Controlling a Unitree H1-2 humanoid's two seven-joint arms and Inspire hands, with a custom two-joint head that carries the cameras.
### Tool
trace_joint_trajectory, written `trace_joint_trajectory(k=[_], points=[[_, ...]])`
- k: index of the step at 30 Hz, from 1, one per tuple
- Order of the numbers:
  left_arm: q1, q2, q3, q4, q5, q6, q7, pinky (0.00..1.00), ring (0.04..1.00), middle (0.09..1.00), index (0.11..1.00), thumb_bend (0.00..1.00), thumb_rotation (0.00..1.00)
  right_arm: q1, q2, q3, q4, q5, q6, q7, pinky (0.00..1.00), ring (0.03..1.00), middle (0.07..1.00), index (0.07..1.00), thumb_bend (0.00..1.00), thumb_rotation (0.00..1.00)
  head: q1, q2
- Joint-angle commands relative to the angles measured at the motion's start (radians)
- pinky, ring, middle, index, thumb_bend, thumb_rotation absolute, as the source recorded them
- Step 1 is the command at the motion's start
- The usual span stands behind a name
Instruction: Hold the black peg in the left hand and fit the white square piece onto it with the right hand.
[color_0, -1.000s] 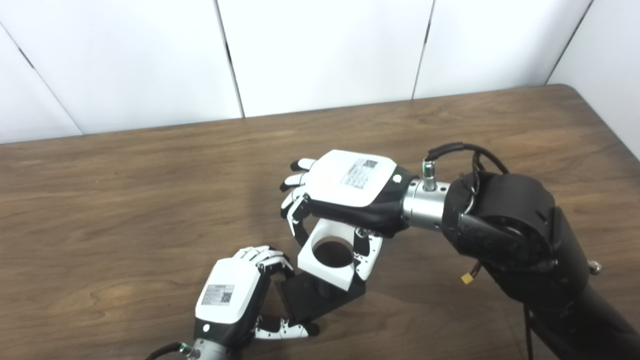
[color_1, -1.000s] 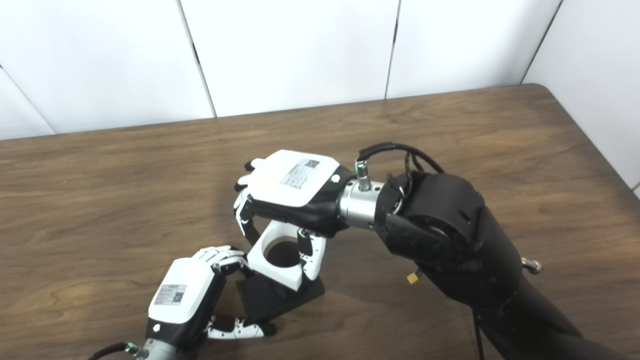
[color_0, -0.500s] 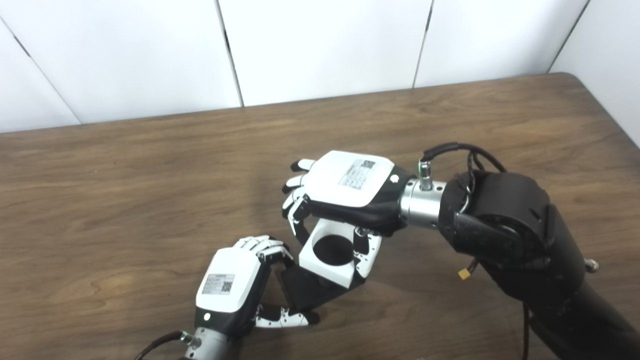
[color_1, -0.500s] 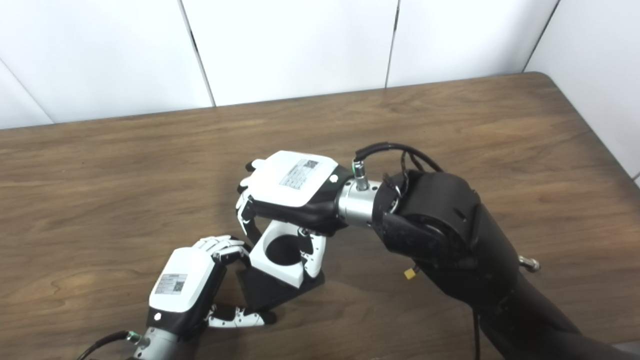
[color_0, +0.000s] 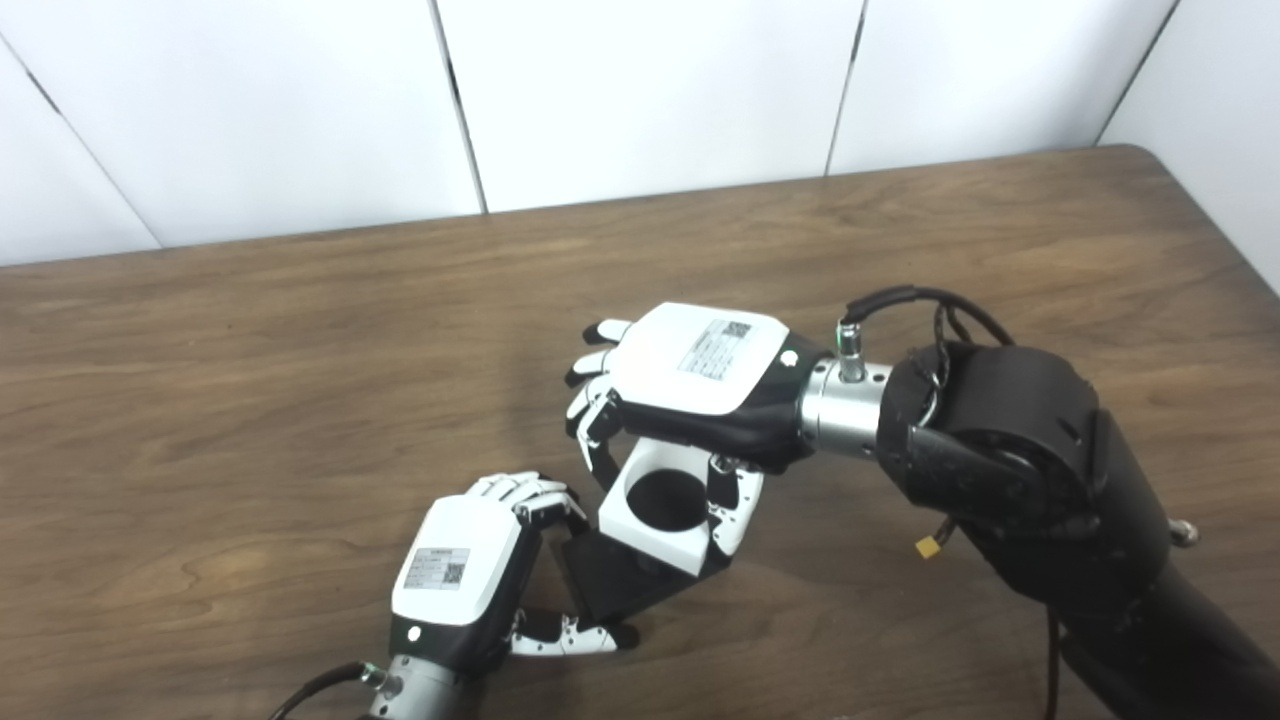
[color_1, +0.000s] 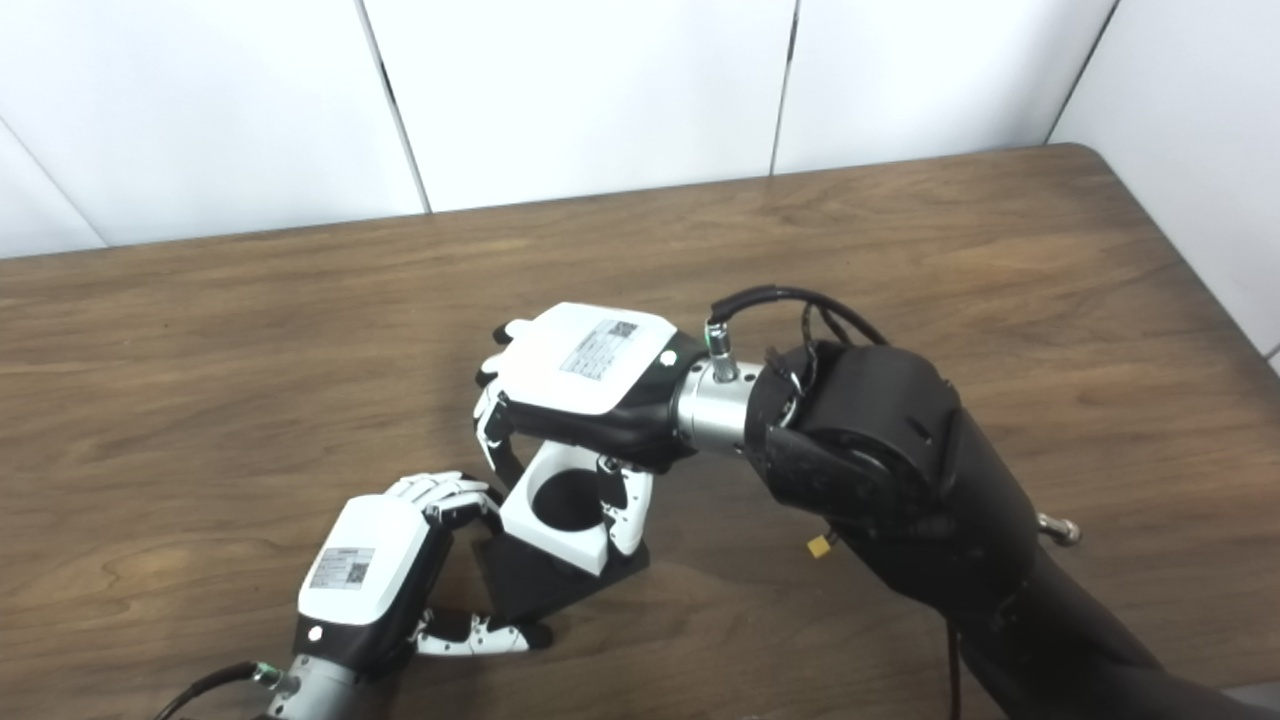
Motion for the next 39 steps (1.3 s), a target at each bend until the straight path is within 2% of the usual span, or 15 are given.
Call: trace_joint_trajectory(k=[1,9,19,39], points=[[-0.003,-0.002,-0.007,-0.023,0.013,-0.005,-0.008,0.81,0.796,0.727,0.484,0.52,0.05,-0.025,0.001,-0.017,-0.003,0.001,-0.023,-0.027,1.0,0.908,0.798,0.484,0.52,0.13,-0.001,0.003],[-0.002,-0.005,-0.009,-0.029,0.018,-0.003,-0.008,0.8,0.792,0.724,0.484,0.52,0.05,-0.025,0.0,-0.007,0.014,-0.039,-0.069,-0.035,1.0,0.914,0.796,0.484,0.52,0.13,0.005,0.006],[-0.003,-0.007,-0.009,-0.033,0.017,0.002,-0.014,0.8,0.794,0.726,0.484,0.52,0.05,-0.013,0.005,-0.014,0.029,-0.043,-0.094,-0.051,1.0,0.908,0.792,0.483,0.52,0.13,0.003,0.01],[-0.008,-0.012,-0.008,-0.032,0.018,0.004,-0.018,0.81,0.798,0.726,0.484,0.52,0.05,0.0,-0.001,-0.03,0.014,-0.014,-0.076,-0.026,1.0,0.909,0.795,0.484,0.52,0.13,0.004,0.016]])
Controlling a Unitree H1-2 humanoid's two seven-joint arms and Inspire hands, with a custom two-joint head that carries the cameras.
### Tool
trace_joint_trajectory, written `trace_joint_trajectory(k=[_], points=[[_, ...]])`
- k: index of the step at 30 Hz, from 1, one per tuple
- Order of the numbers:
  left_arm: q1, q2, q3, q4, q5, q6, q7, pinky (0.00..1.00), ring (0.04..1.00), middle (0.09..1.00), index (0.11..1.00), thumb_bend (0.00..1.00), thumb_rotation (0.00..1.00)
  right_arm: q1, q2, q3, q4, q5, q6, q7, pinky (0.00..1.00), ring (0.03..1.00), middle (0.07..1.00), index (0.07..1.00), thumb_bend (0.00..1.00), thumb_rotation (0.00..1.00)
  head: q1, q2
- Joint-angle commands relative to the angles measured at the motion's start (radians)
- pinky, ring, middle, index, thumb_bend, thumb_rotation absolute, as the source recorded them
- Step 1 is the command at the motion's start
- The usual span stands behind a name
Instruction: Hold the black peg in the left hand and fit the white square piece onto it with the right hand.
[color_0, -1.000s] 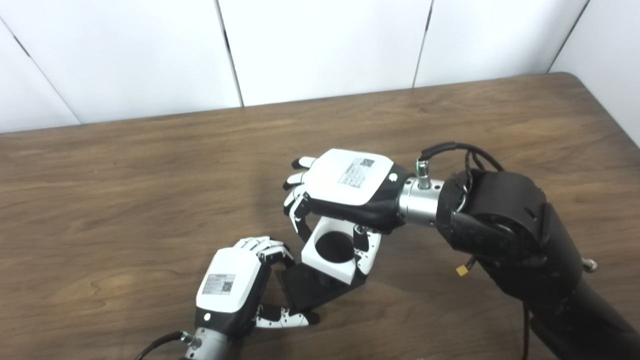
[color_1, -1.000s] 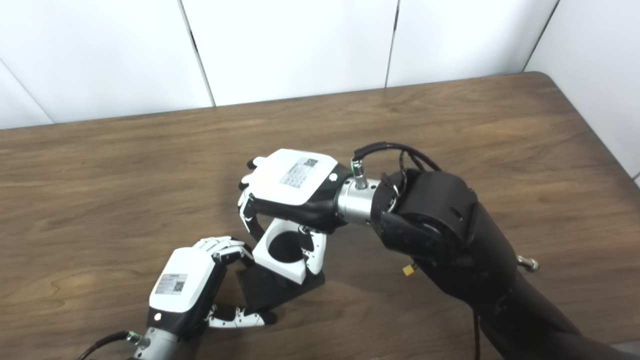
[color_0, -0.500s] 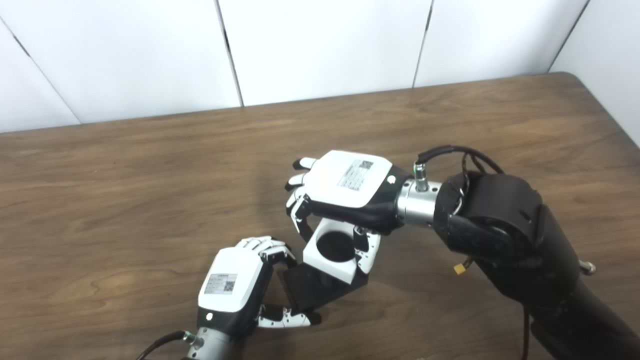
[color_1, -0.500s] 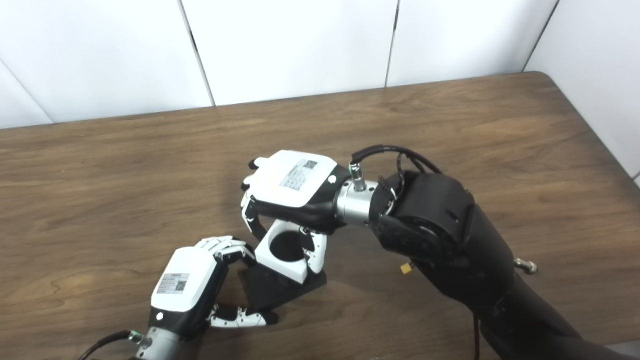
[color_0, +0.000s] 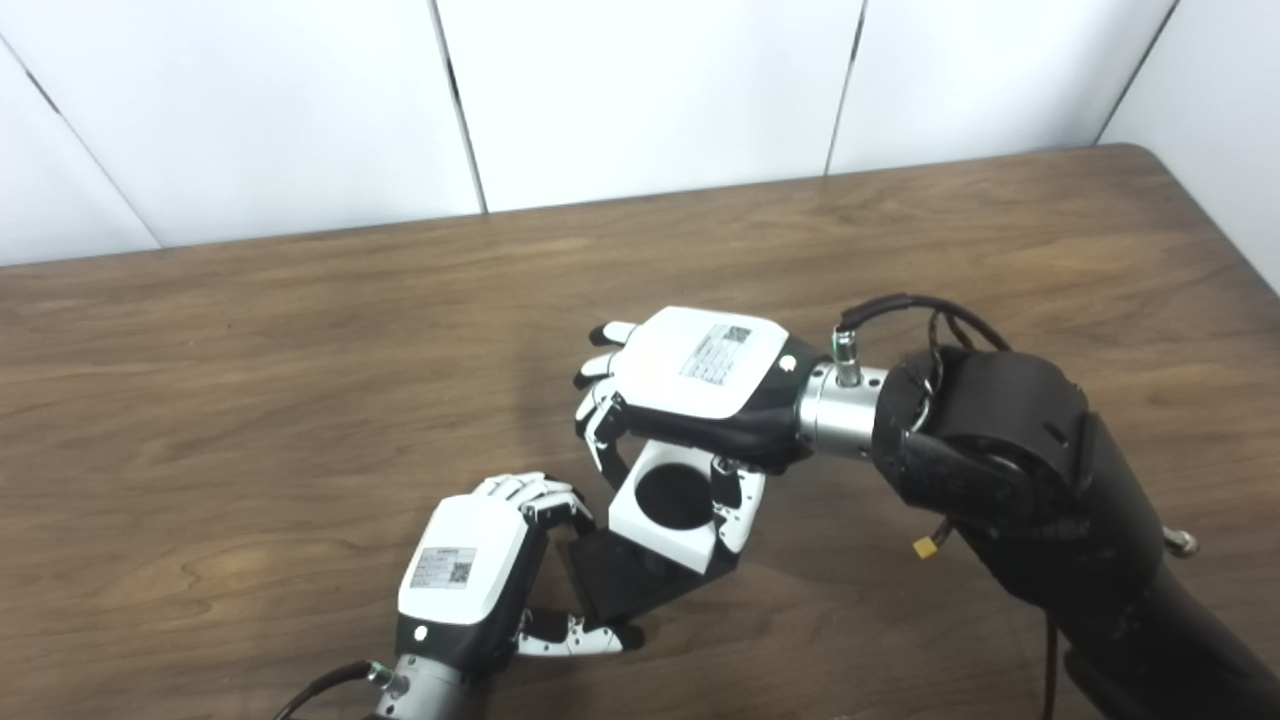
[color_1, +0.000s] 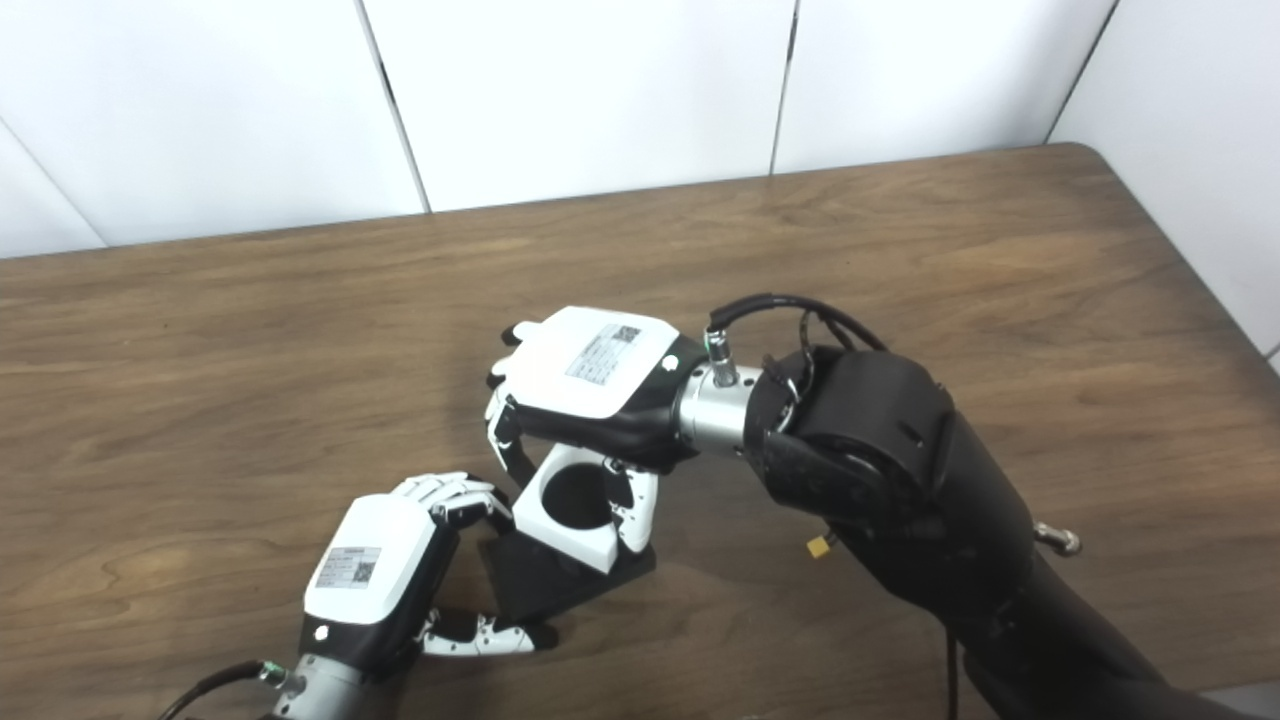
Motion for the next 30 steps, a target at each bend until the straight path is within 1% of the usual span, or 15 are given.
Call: trace_joint_trajectory(k=[1,6,11,12,13,14,16,19,23,25,30], points=[[-0.011,-0.001,-0.004,-0.019,0.011,-0.008,-0.001,0.81,0.798,0.727,0.484,0.52,0.05,-0.028,-0.003,-0.016,-0.021,0.003,-0.004,-0.007,1.0,0.907,0.795,0.484,0.52,0.13,-0.001,0.001],[-0.012,-0.003,-0.004,-0.022,0.016,-0.005,-0.008,0.81,0.797,0.726,0.484,0.52,0.05,-0.009,-0.008,-0.015,-0.011,0.001,-0.016,-0.019,1.0,0.9,0.793,0.486,0.52,0.13,0.001,0.002],[-0.013,-0.005,-0.004,-0.02,0.019,-0.005,-0.009,0.81,0.799,0.727,0.484,0.52,0.05,-0.014,-0.009,-0.015,-0.007,-0.024,-0.023,-0.013,1.0,0.913,0.809,0.493,0.52,0.15,0.0,0.0],[-0.013,-0.005,-0.004,-0.019,0.02,-0.006,-0.008,0.81,0.799,0.727,0.484,0.52,0.05,-0.017,-0.009,-0.015,-0.008,-0.029,-0.02,-0.007,1.0,0.916,0.813,0.567,0.68,0.18,0.0,-0.001],[-0.013,-0.005,-0.004,-0.018,0.019,-0.006,-0.008,0.81,0.8,0.727,0.484,0.52,0.05,-0.018,-0.01,-0.016,-0.008,-0.031,-0.019,-0.005,1.0,0.922,0.819,0.618,0.79,0.24,0.0,-0.001],[-0.014,-0.005,-0.004,-0.017,0.019,-0.006,-0.008,0.81,0.801,0.728,0.484,0.52,0.05,-0.019,-0.012,-0.018,-0.006,-0.03,-0.021,-0.008,1.0,0.923,0.82,0.634,0.83,0.26,-0.001,-0.001],[-0.014,-0.006,-0.005,-0.017,0.019,-0.005,-0.01,0.81,0.802,0.729,0.484,0.52,0.05,-0.019,-0.013,-0.022,-0.003,-0.023,-0.024,-0.017,1.0,0.922,0.817,0.643,0.88,0.3,-0.001,-0.001],[-0.014,-0.008,-0.005,-0.016,0.019,-0.006,-0.007,0.81,0.8,0.728,0.484,0.52,0.05,-0.019,-0.011,-0.029,-0.004,-0.021,-0.022,-0.02,1.0,0.924,0.816,0.646,0.88,0.27,-0.001,-0.001],[-0.016,-0.009,-0.006,-0.013,0.025,-0.004,-0.008,0.82,0.801,0.729,0.484,0.52,0.05,-0.031,-0.013,-0.042,-0.013,-0.021,-0.007,-0.004,1.0,0.929,0.827,0.654,0.86,0.23,-0.002,-0.003],[-0.018,-0.009,-0.005,-0.012,0.025,-0.002,-0.01,0.82,0.803,0.73,0.484,0.52,0.05,-0.035,-0.016,-0.046,-0.009,-0.024,-0.012,-0.007,1.0,0.929,0.831,0.657,0.85,0.22,-0.001,-0.004],[-0.02,-0.01,-0.006,-0.006,0.024,-0.006,-0.001,0.82,0.799,0.727,0.484,0.52,0.05,-0.034,-0.022,-0.055,0.0,-0.027,-0.038,-0.031,1.0,0.925,0.826,0.639,0.87,0.25,-0.002,-0.006]])
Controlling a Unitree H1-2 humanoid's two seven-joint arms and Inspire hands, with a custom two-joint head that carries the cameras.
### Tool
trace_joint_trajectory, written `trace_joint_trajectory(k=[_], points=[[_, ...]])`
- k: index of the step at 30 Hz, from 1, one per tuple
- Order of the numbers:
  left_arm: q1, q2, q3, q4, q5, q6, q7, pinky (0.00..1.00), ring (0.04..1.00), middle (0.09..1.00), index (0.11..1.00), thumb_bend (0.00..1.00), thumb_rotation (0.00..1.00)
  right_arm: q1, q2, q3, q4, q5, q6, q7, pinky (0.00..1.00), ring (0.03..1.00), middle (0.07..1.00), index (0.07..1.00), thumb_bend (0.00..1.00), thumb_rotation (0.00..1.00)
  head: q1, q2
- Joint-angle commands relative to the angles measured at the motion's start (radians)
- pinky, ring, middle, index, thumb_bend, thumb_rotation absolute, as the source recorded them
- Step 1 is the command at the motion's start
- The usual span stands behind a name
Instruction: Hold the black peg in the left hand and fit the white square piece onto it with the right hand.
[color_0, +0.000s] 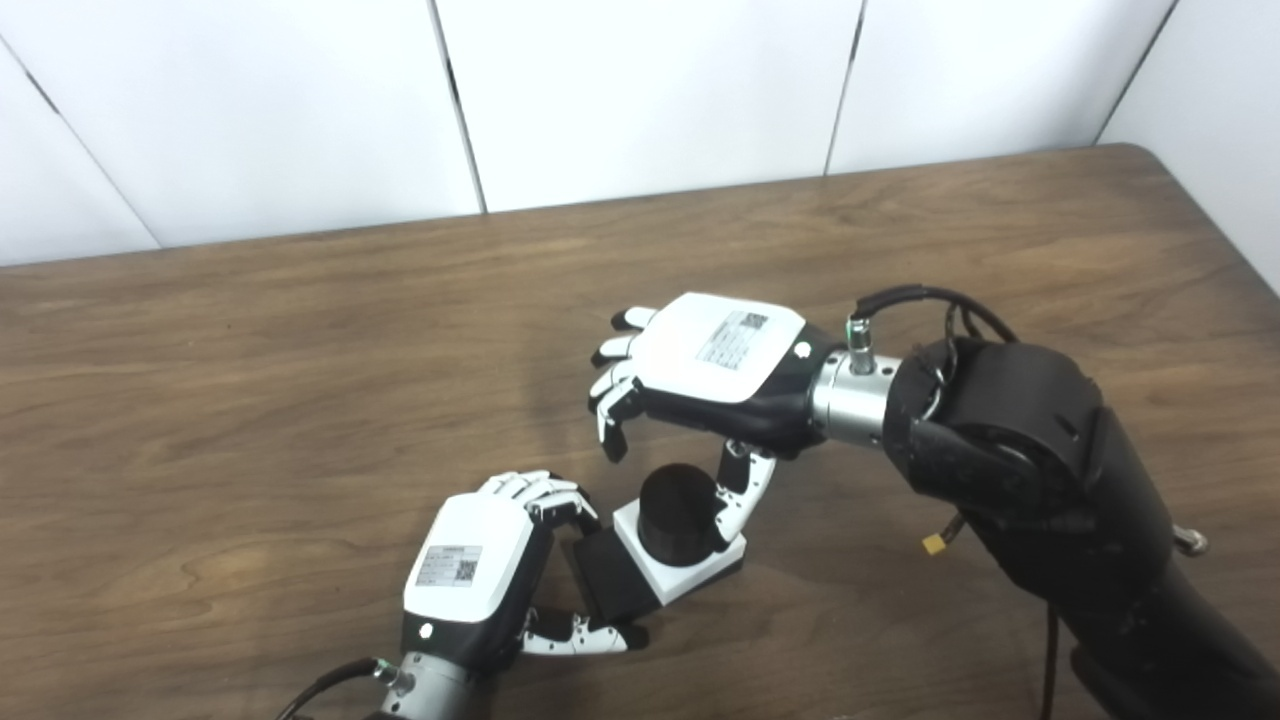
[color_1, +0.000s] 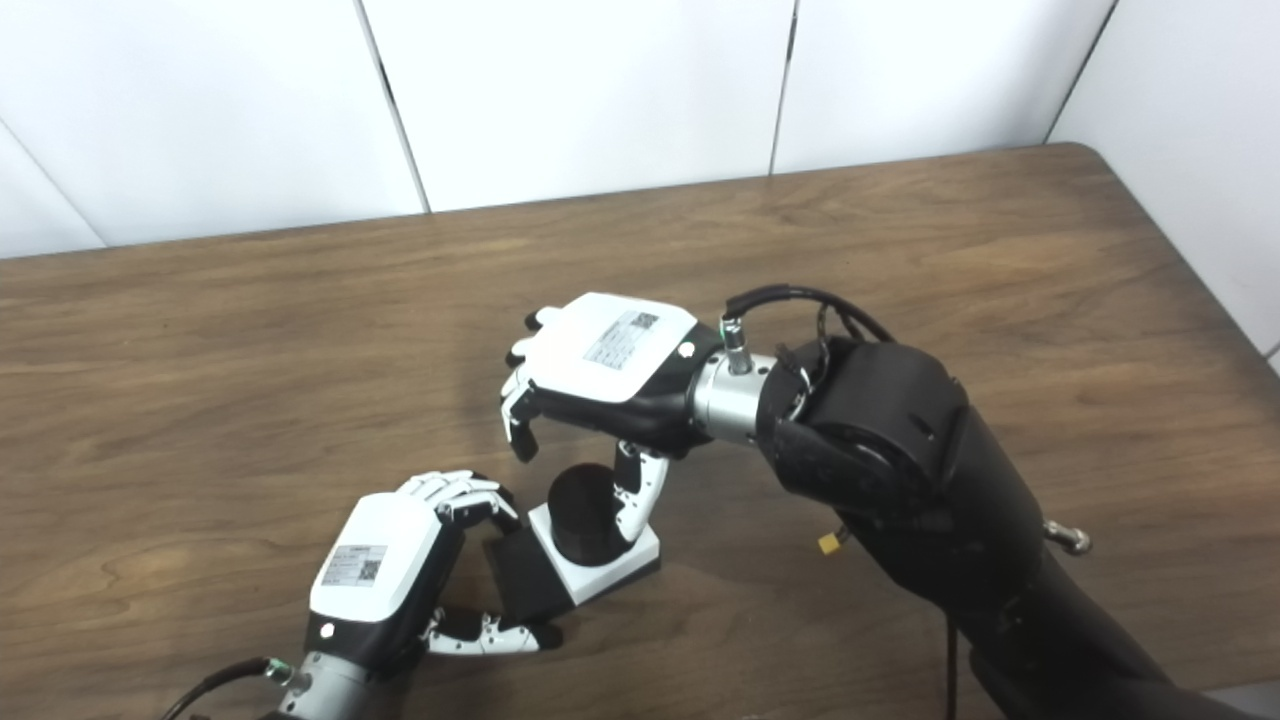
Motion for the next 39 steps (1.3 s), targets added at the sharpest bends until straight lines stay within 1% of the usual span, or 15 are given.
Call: trace_joint_trajectory(k=[1,11,14,15,16,17,20,24,28,30,32,37,39], points=[[-0.017,-0.002,-0.004,-0.004,0.018,-0.008,0.012,0.82,0.798,0.727,0.484,0.52,0.05,-0.035,-0.01,-0.022,-0.011,-0.003,-0.02,-0.032,1.0,0.926,0.825,0.639,0.87,0.25,-0.001,0.001],[-0.013,-0.012,0.001,-0.008,0.024,0.004,0.009,0.81,0.795,0.726,0.486,0.52,0.06,-0.043,-0.004,-0.052,-0.02,0.0,-0.01,-0.028,1.0,0.931,0.825,0.648,0.88,0.27,0.005,0.001],[-0.008,-0.022,0.006,-0.01,0.053,0.018,0.028,0.8,0.778,0.729,0.492,0.52,0.07,-0.04,-0.004,-0.062,-0.025,0.001,-0.002,-0.023,1.0,0.933,0.823,0.65,0.87,0.26,0.004,0.001],[-0.006,-0.026,0.008,-0.01,0.06,0.022,0.034,0.79,0.771,0.734,0.556,0.7,0.14,-0.039,-0.004,-0.063,-0.026,0.001,-0.002,-0.022,1.0,0.932,0.822,0.65,0.87,0.26,0.003,0.0],[-0.004,-0.029,0.01,-0.01,0.063,0.022,0.043,0.78,0.768,0.736,0.589,0.79,0.18,-0.036,-0.004,-0.065,-0.027,-0.001,0.0,-0.02,1.0,0.932,0.822,0.65,0.87,0.25,0.002,0.0],[-0.002,-0.031,0.011,-0.009,0.065,0.021,0.048,0.79,0.771,0.76,0.675,0.9,0.28,-0.035,-0.004,-0.065,-0.028,-0.003,0.001,-0.018,1.0,0.931,0.823,0.653,0.87,0.25,0.001,0.0],[0.002,-0.037,0.015,-0.006,0.058,0.008,0.075,0.79,0.769,0.782,0.762,0.99,0.39,-0.029,-0.006,-0.066,-0.028,-0.004,-0.003,-0.021,1.0,0.926,0.821,0.654,0.87,0.26,0.0,0.0],[0.007,-0.043,0.018,0.004,0.029,-0.018,0.133,0.8,0.775,0.799,0.832,1.0,0.43,-0.018,-0.008,-0.07,-0.028,-0.005,-0.006,-0.028,1.0,0.921,0.819,0.65,0.87,0.26,0.0,0.001],[0.007,-0.04,0.019,0.013,0.01,-0.033,0.169,0.81,0.779,0.805,0.858,1.0,0.47,-0.01,-0.01,-0.074,-0.027,-0.006,-0.009,-0.03,1.0,0.924,0.82,0.652,0.88,0.26,-0.001,0.001],[0.005,-0.037,0.017,0.01,0.006,-0.033,0.169,0.81,0.781,0.809,0.862,1.0,0.51,-0.008,-0.011,-0.075,-0.026,-0.009,-0.01,-0.029,1.0,0.927,0.822,0.654,0.87,0.26,-0.001,0.001],[0.004,-0.035,0.017,0.0,-0.001,-0.03,0.155,0.82,0.789,0.817,0.872,1.0,0.54,-0.006,-0.011,-0.076,-0.024,-0.014,-0.012,-0.029,1.0,0.928,0.823,0.655,0.86,0.26,0.0,0.0],[0.002,-0.027,0.016,-0.024,-0.03,-0.035,0.134,0.83,0.799,0.826,0.892,1.0,0.59,0.0,-0.006,-0.082,-0.015,-0.02,-0.014,-0.046,1.0,0.923,0.82,0.652,0.85,0.22,0.002,-0.004],[0.005,-0.029,0.021,-0.049,-0.053,-0.031,0.119,0.83,0.812,0.839,0.904,1.0,0.61,0.004,-0.006,-0.093,-0.012,-0.009,-0.01,-0.058,1.0,0.917,0.818,0.648,0.84,0.21,0.009,-0.006]])
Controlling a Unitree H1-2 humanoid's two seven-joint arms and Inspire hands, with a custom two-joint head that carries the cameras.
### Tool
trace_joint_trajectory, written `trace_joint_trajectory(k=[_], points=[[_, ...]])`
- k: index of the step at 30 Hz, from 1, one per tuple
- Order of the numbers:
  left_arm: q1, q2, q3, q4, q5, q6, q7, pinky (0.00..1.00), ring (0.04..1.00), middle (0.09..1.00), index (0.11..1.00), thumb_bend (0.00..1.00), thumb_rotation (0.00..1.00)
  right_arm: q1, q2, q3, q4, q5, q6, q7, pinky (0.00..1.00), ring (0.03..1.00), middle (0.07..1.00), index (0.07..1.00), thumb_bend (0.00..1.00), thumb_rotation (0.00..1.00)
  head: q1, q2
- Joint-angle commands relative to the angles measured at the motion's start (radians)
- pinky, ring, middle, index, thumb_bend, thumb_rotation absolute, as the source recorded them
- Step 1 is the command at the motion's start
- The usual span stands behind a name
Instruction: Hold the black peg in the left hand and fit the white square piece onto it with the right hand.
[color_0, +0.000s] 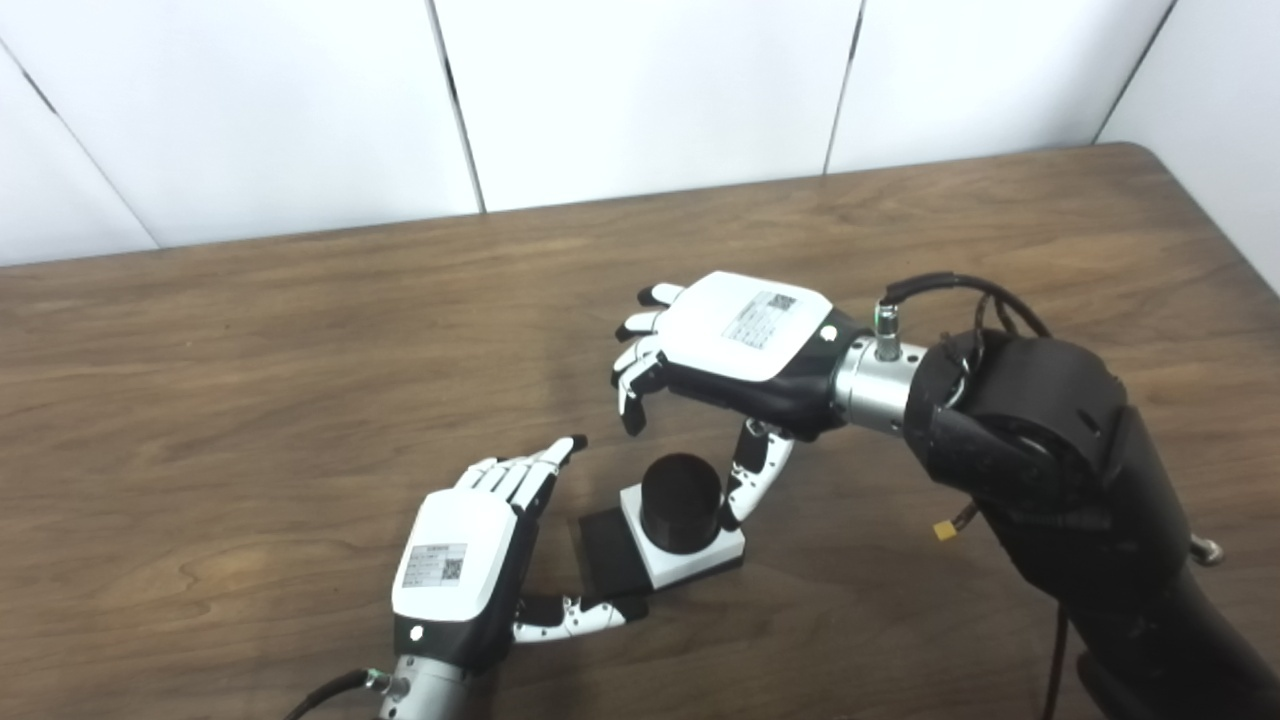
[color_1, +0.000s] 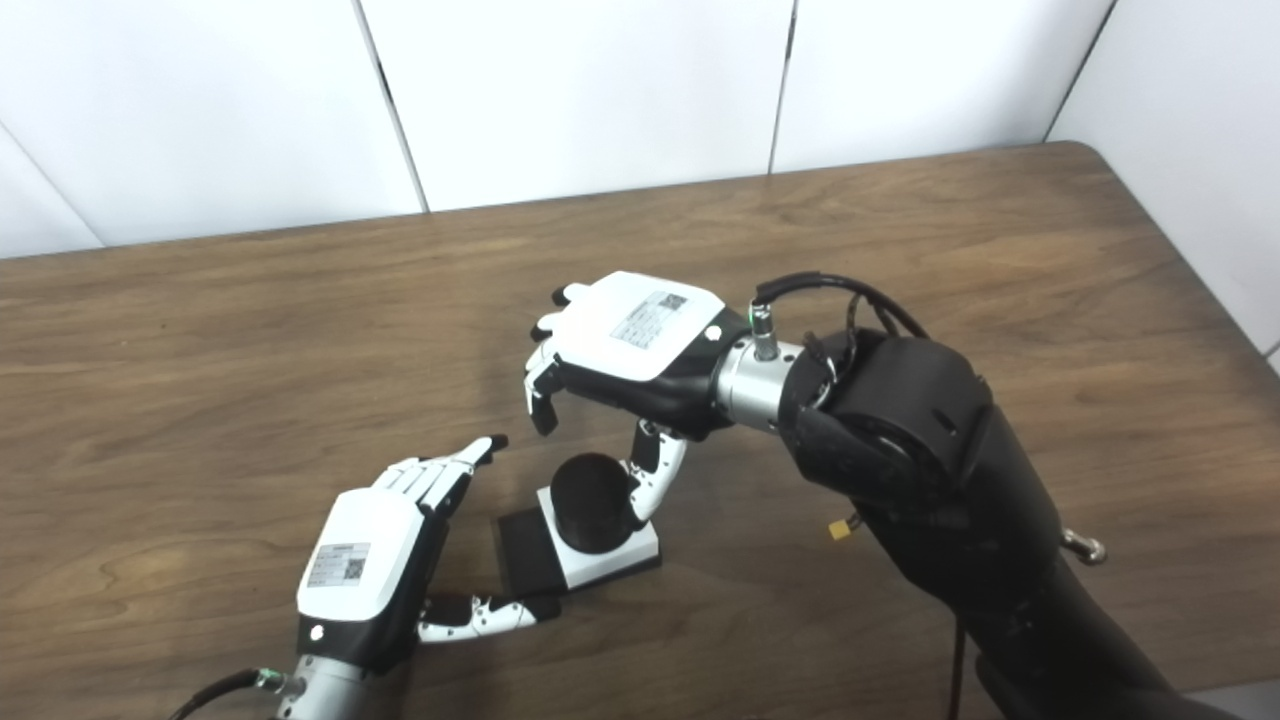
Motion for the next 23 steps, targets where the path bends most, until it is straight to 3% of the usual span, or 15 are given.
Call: trace_joint_trajectory(k=[1,4,7,9,12,13,17,20,23], points=[[-0.007,-0.003,0.01,-0.073,-0.038,-0.021,0.001,0.83,0.814,0.841,0.904,1.0,0.62,-0.017,-0.006,-0.033,-0.01,0.016,0.0,-0.051,0.99,0.915,0.816,0.647,0.84,0.22,0.0,0.0],[0.01,-0.01,0.043,-0.146,-0.132,0.012,-0.053,0.79,0.81,0.854,0.929,1.0,0.66,0.01,-0.009,-0.075,-0.003,0.079,0.043,-0.068,0.96,0.897,0.807,0.658,0.79,0.26,0.003,-0.003],[0.031,-0.031,0.101,-0.23,-0.33,0.105,-0.149,0.62,0.773,0.872,0.942,1.0,0.63,0.04,-0.018,-0.118,-0.004,0.145,0.132,-0.046,0.94,0.903,0.823,0.725,0.75,0.36,0.002,-0.009],[0.041,-0.045,0.141,-0.277,-0.45,0.163,-0.188,0.68,0.839,0.914,0.975,1.0,0.62,0.058,-0.025,-0.141,-0.003,0.183,0.184,-0.044,0.91,0.909,0.853,0.806,0.73,0.46,0.001,-0.011],[0.051,-0.054,0.211,-0.322,-0.649,0.198,-0.189,0.85,0.902,0.921,0.973,1.0,0.58,0.096,-0.036,-0.186,0.003,0.247,0.251,-0.068,0.88,0.921,0.895,0.89,0.71,0.62,0.002,-0.016],[0.051,-0.045,0.237,-0.325,-0.71,0.2,-0.19,0.86,0.902,0.917,0.97,0.99,0.63,0.114,-0.042,-0.204,0.007,0.268,0.266,-0.082,0.87,0.925,0.911,0.92,0.7,0.67,0.0,-0.019],[0.044,-0.013,0.313,-0.294,-0.865,0.197,-0.19,0.92,0.974,0.976,0.998,0.71,0.94,0.176,-0.073,-0.24,0.032,0.306,0.275,-0.153,0.85,0.94,0.942,0.967,0.66,0.69,-0.006,-0.026],[0.032,-0.025,0.361,-0.262,-0.924,0.197,-0.163,0.98,0.998,0.998,1.0,0.68,0.99,0.247,-0.074,-0.269,0.072,0.326,0.259,-0.246,0.86,0.96,0.963,0.986,0.62,0.73,-0.005,-0.029],[0.032,-0.046,0.393,-0.226,-0.946,0.188,-0.125,1.0,1.0,0.998,0.987,0.7,1.0,0.332,-0.019,-0.319,0.106,0.379,0.282,-0.361,0.9,0.987,0.988,0.999,0.68,0.92,0.004,-0.03]])
